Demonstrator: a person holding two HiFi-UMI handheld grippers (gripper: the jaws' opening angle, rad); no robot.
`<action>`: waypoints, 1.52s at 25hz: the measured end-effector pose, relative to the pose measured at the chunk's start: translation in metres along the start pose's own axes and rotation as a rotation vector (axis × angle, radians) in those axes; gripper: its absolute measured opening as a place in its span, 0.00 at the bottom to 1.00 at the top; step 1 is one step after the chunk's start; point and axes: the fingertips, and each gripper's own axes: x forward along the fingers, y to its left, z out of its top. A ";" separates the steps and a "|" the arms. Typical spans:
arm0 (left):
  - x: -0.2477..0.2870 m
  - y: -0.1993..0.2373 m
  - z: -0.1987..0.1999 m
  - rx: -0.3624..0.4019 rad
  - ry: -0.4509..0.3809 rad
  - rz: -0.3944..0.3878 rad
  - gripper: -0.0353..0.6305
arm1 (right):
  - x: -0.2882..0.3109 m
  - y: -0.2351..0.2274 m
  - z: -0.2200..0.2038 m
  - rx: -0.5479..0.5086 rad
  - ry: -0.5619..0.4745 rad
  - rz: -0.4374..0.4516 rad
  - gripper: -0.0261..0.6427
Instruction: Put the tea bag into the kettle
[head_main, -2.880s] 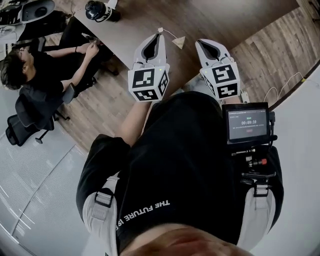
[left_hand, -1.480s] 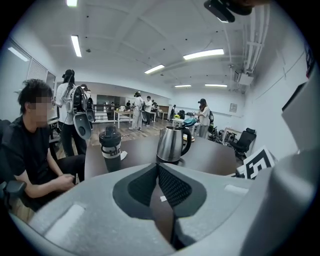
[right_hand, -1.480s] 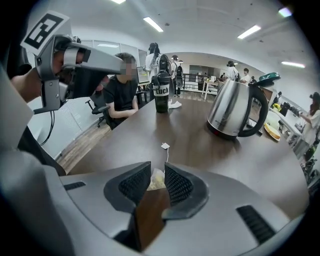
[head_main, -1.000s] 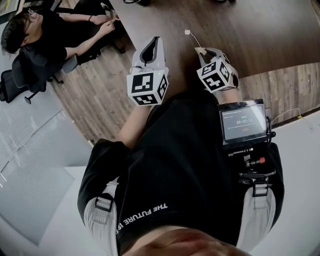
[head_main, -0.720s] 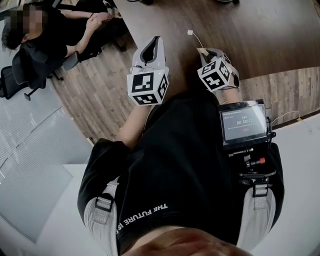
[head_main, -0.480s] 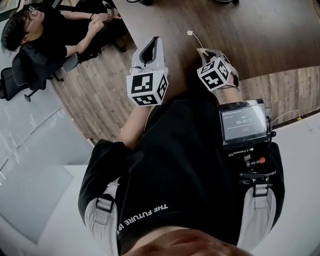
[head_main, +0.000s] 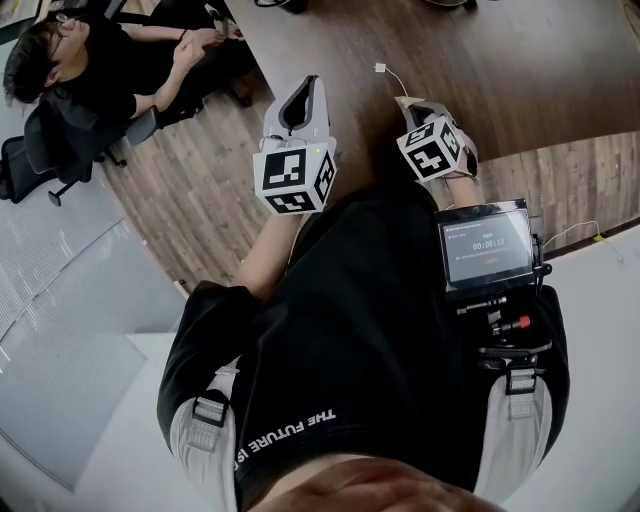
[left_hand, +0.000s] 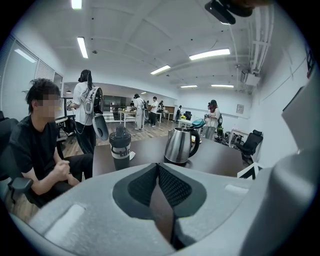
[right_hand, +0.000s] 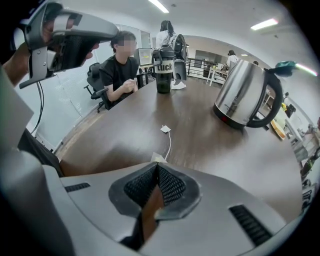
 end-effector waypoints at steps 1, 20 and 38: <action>0.001 0.000 0.000 -0.001 -0.001 -0.001 0.08 | -0.001 -0.002 0.001 0.013 -0.005 0.001 0.05; 0.024 -0.014 0.005 -0.030 -0.033 -0.054 0.08 | -0.014 -0.049 0.027 0.181 -0.143 -0.005 0.05; 0.037 -0.036 0.015 -0.010 -0.069 -0.116 0.08 | -0.057 -0.097 0.077 0.196 -0.292 -0.040 0.05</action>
